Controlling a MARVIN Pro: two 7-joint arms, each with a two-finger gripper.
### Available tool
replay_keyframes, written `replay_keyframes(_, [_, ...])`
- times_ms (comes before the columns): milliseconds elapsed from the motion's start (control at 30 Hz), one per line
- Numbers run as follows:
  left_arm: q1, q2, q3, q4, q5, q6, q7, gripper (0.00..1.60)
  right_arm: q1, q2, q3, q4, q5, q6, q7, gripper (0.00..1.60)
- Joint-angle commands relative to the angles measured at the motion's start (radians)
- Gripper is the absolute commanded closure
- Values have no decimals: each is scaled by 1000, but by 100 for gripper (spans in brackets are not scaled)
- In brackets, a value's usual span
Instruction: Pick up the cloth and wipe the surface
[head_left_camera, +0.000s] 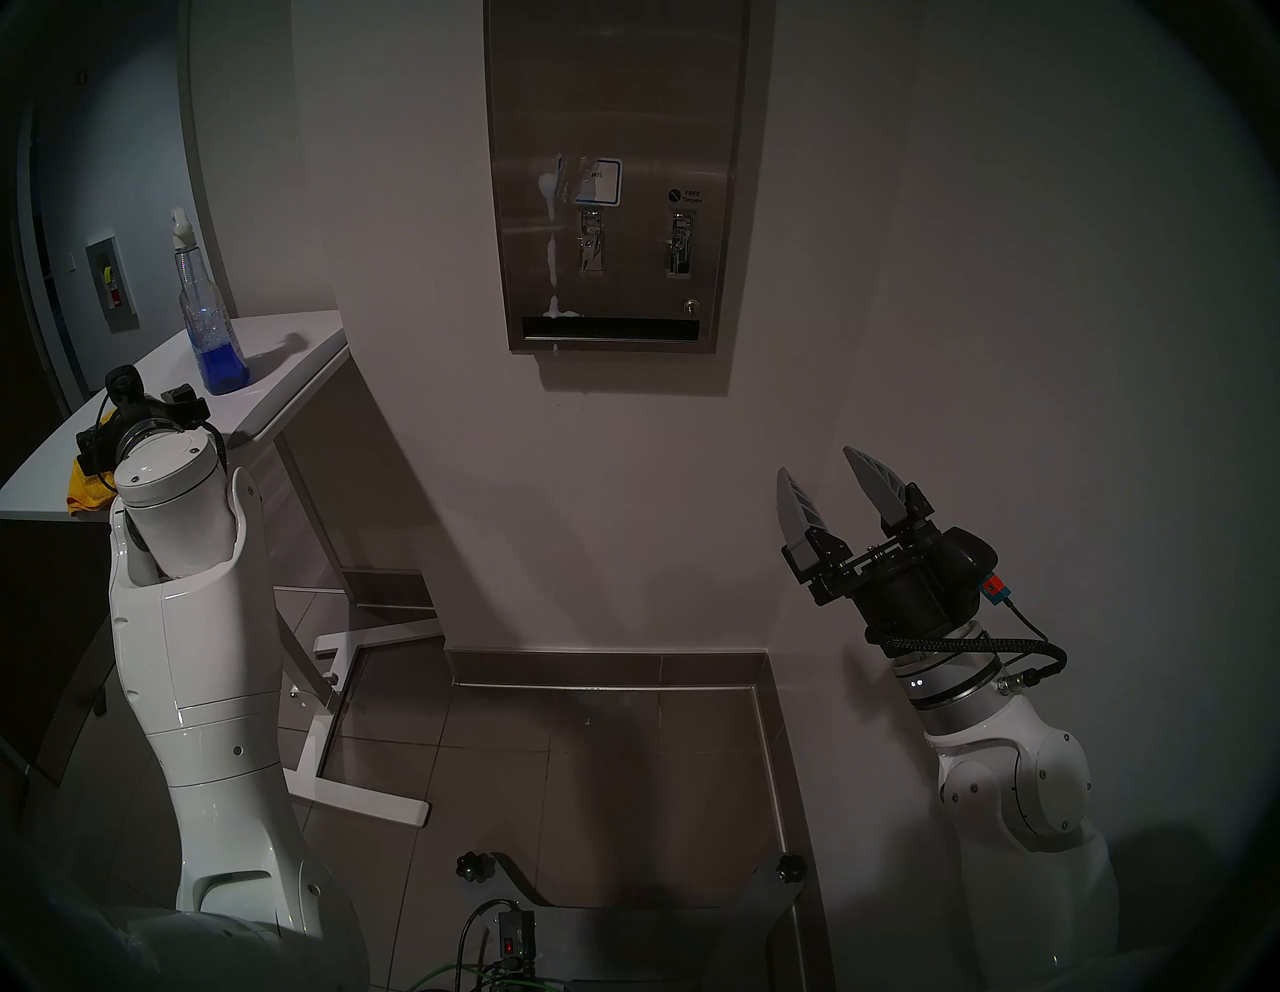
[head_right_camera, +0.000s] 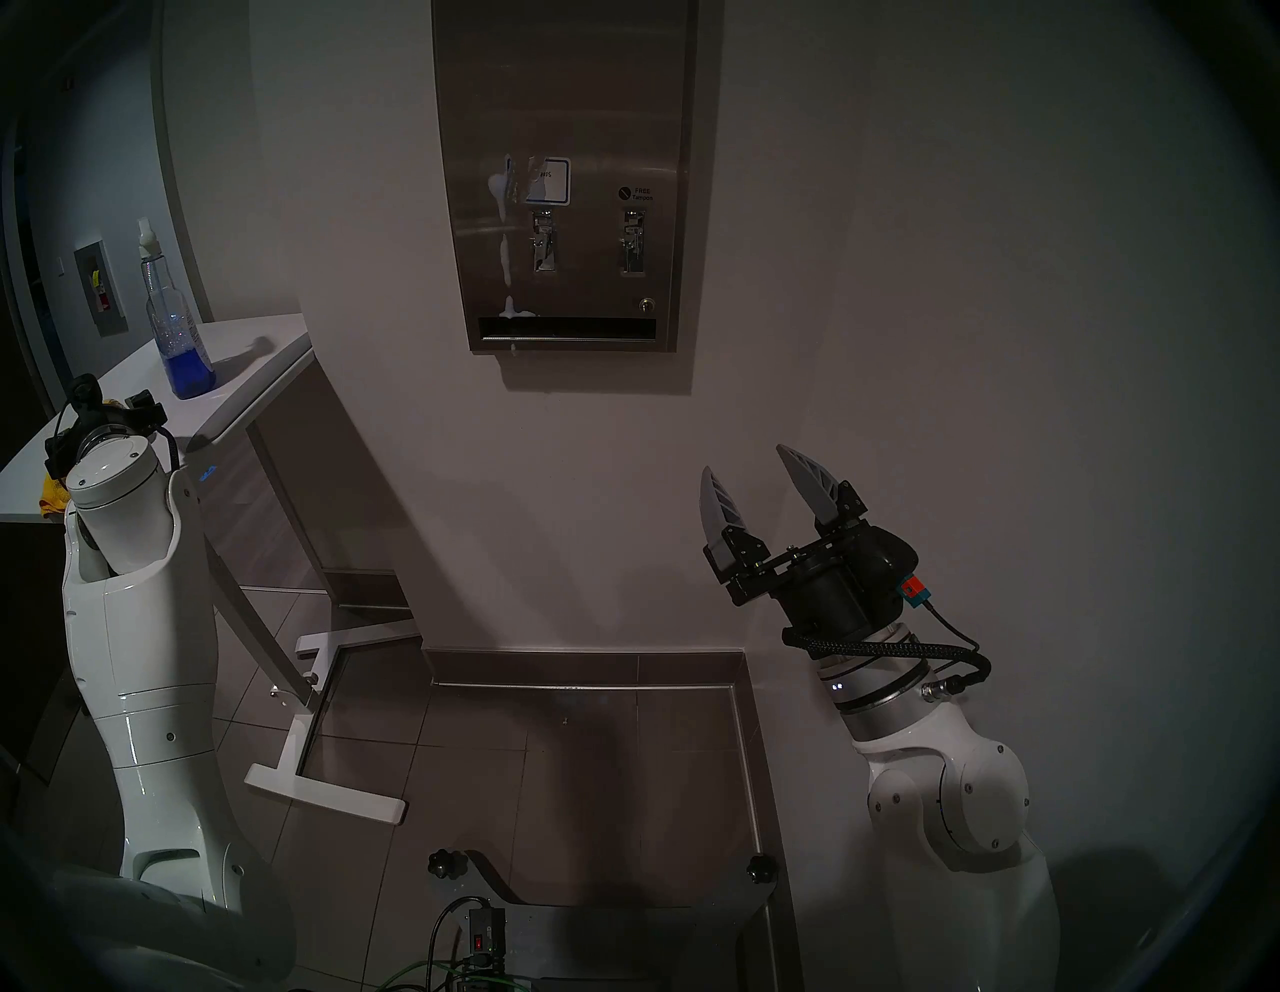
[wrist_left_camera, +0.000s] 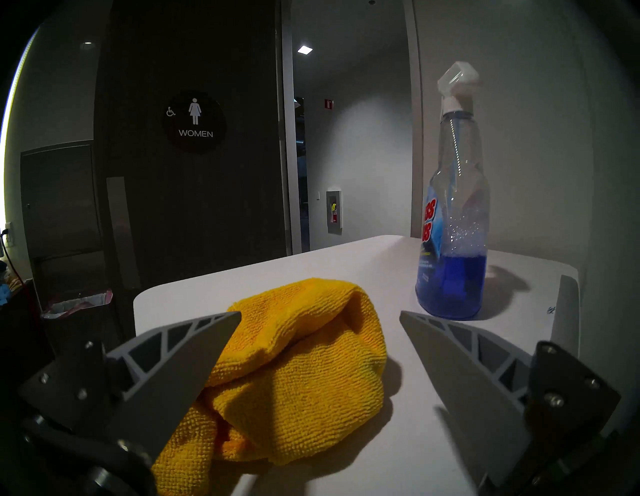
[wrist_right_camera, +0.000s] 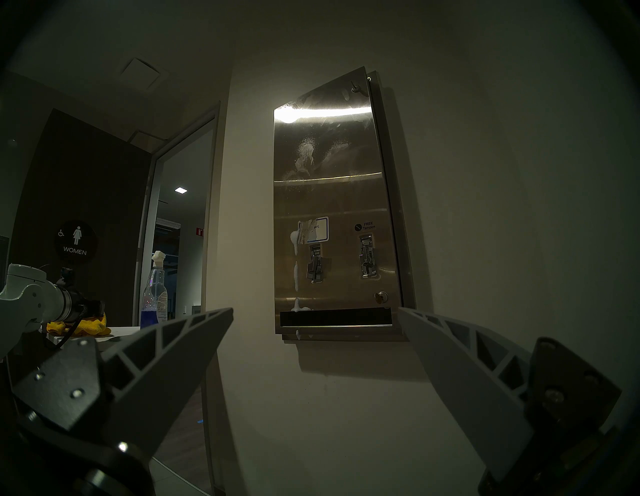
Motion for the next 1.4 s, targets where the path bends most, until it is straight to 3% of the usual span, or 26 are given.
replay_keyframes(0, [-49, 43, -11, 3, 2, -41, -10, 0, 8, 0, -2, -31, 1, -3, 2, 0])
replay_keyframes(833, [-49, 83, -100, 114, -76, -68, -87, 0, 8, 0, -2, -32, 1, -2, 2, 0])
replay_keyframes(867, [-49, 82, -102, 118, -78, -65, -87, 40, 8, 0, -2, -32, 1, -2, 2, 0])
replay_keyframes(900, [-49, 82, -104, 120, -82, -66, -89, 160, 8, 0, -2, -32, 1, -2, 2, 0])
replay_keyframes(1133, [-29, 86, -102, 117, -82, -92, -101, 160, 8, 0, -2, -32, 1, -2, 2, 0])
replay_keyframes(1367, [-54, 98, -61, 40, -95, -118, -139, 160, 10, 0, -2, -28, 2, -4, 3, 0])
